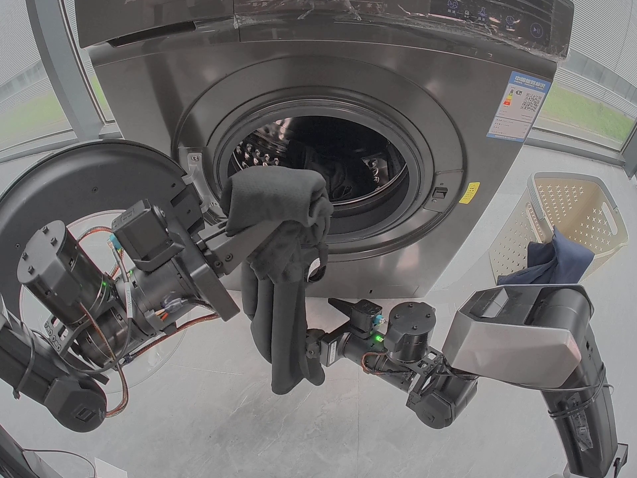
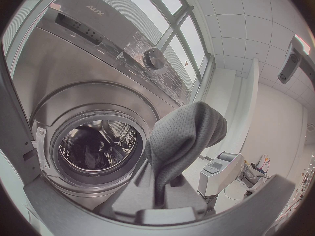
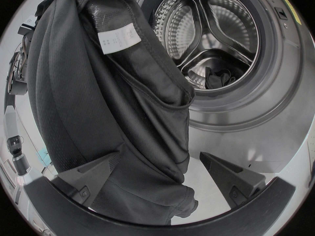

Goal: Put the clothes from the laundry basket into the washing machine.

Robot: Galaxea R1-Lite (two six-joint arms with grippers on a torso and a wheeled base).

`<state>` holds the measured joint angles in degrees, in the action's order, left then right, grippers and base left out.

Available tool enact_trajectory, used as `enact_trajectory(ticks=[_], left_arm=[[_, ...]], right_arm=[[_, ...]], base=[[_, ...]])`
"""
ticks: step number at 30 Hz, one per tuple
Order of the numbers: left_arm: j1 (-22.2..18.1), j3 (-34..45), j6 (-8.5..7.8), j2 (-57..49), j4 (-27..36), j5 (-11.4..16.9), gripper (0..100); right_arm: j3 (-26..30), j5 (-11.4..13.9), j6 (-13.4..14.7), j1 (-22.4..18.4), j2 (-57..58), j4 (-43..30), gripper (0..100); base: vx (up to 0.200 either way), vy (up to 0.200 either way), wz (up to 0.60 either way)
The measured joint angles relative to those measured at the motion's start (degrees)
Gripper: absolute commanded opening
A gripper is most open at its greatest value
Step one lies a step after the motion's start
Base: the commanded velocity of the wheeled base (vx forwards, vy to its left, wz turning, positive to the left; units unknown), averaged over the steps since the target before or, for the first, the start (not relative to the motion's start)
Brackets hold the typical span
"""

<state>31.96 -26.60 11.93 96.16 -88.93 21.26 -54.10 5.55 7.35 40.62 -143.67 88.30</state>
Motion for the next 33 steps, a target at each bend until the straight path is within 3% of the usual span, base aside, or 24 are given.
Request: enact_trajectory(ticks=[7,25,33], left_arm=[[-0.1,0.0,0.00,0.0,0.0,0.0,0],[0.0,0.5,0.00,0.0,0.0,0.0,0],[-0.2,0.5,-0.01,0.0,0.0,0.0,0]], right_arm=[[-3.8,0.0,0.1,0.0,-0.4,-0.3,100],[-22.1,0.3,-0.1,-0.9,-7.3,-2.0,100],[-22.9,1.4,-0.1,-0.5,-8.8,-1.1,100]], base=[[0.000,0.000,0.00],[0.000,0.000,0.00],[0.000,0.000,0.00]])
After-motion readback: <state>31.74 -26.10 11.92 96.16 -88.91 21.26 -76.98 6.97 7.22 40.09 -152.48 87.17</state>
